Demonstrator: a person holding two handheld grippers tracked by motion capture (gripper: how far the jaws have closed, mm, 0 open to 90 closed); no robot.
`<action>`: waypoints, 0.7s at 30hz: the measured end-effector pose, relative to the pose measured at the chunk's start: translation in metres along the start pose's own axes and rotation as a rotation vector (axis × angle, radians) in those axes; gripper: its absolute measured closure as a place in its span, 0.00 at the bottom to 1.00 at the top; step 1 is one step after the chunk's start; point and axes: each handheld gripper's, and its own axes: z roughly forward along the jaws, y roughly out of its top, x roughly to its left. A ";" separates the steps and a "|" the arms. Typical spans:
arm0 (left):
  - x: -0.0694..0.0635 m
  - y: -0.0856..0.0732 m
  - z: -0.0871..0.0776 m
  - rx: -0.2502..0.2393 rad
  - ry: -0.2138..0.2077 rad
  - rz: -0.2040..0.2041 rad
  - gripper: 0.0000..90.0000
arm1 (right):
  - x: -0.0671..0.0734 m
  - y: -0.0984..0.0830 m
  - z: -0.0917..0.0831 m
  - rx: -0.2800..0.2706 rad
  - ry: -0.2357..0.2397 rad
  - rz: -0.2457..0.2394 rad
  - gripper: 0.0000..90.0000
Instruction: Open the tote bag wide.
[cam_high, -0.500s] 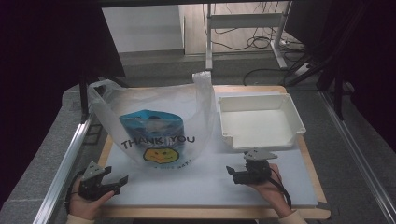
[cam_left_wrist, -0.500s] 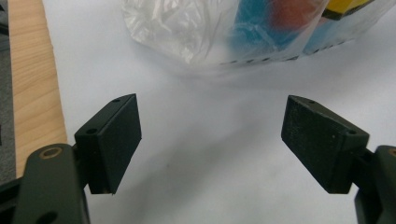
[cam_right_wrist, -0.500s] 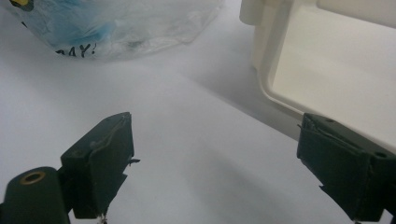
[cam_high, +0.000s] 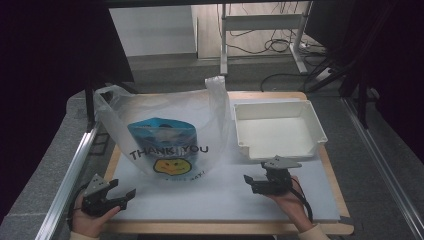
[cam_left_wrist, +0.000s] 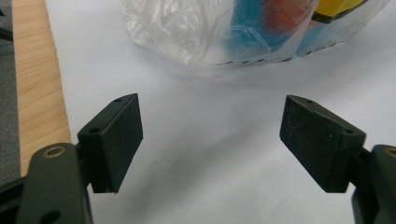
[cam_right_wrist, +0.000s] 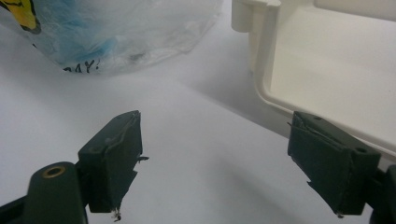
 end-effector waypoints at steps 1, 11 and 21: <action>0.000 0.000 0.000 -0.006 -0.004 -0.002 0.24 | 0.000 0.000 0.000 -0.002 0.002 -0.001 0.21; -0.001 0.010 -0.005 -0.062 0.010 -0.003 0.25 | 0.008 -0.001 0.001 0.003 0.007 -0.060 0.22; -0.003 0.020 -0.026 -0.092 0.040 -0.034 0.28 | 0.014 -0.008 0.004 0.026 0.021 -0.080 0.22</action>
